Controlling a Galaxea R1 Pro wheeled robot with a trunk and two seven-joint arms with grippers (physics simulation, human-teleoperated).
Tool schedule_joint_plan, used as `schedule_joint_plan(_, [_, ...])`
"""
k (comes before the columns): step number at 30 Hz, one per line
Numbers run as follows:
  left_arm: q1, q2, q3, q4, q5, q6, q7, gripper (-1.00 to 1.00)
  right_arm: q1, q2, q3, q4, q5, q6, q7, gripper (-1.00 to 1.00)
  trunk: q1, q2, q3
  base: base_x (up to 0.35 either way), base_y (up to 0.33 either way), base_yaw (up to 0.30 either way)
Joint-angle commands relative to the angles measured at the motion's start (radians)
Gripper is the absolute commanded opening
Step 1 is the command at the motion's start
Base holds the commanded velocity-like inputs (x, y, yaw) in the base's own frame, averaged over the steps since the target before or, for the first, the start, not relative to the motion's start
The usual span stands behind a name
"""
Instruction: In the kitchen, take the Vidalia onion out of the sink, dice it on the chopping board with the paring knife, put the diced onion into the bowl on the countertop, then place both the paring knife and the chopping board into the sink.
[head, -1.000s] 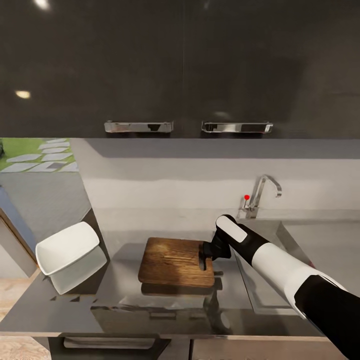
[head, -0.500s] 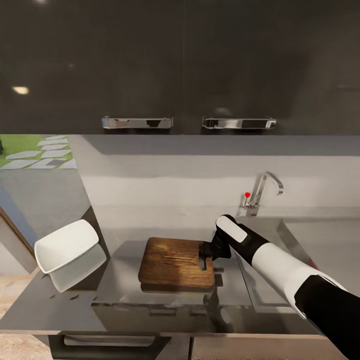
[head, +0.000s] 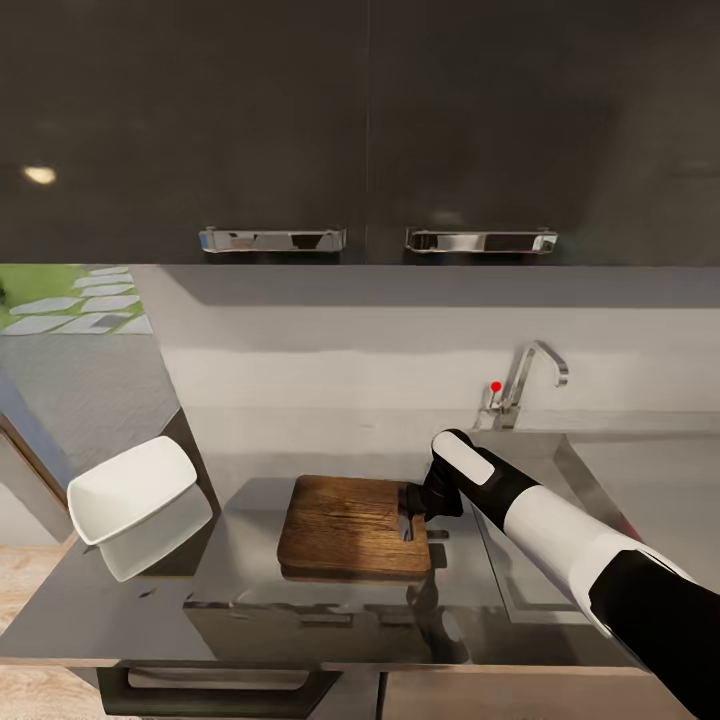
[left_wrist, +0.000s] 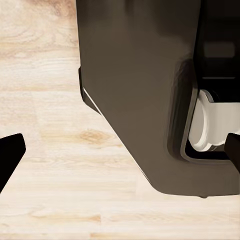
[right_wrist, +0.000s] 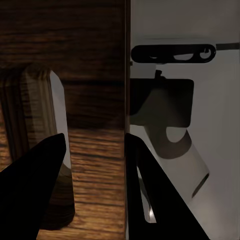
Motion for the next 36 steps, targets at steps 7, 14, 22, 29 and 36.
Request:
schedule_joint_plan(7, [0.0,0.0,0.0,0.0,0.001,-0.003,0.001,1.0,-0.002,-0.002,0.006,-0.002,-0.012,-0.001,-0.009,-1.0,0.001,-0.002,-0.003,0.0,0.0,0.0])
schedule_joint_plan(14, [0.0,0.0,0.0,0.0,0.001,-0.003,0.0,1.0,-0.002,-0.002,0.006,-0.002,-0.012,-0.001,-0.009,-1.0,0.001,-0.002,-0.005,0.0,0.0,0.0])
schedule_joint_plan(22, [0.0,0.0,0.0,0.0,0.001,-0.003,0.001,1.0,-0.002,-0.003,0.006,-0.002,-0.011,-0.002,-0.01,-1.0,0.001,-0.002,-0.006,0.0,0.0,0.0])
schedule_joint_plan(29, [0.0,0.0,0.0,0.0,0.001,-0.003,0.001,1.0,-0.002,-0.003,0.006,-0.002,-0.011,-0.002,-0.012,-1.0,0.001,-0.002,-0.006,0.0,0.0,0.014])
schedule_joint_plan(36, [-0.001,0.0,0.0,0.0,0.001,-0.003,0.001,1.0,-0.002,-0.003,0.006,-0.002,-0.011,-0.003,-0.015,-1.0,0.001,-0.002,-0.008,0.0,0.0,0.064])
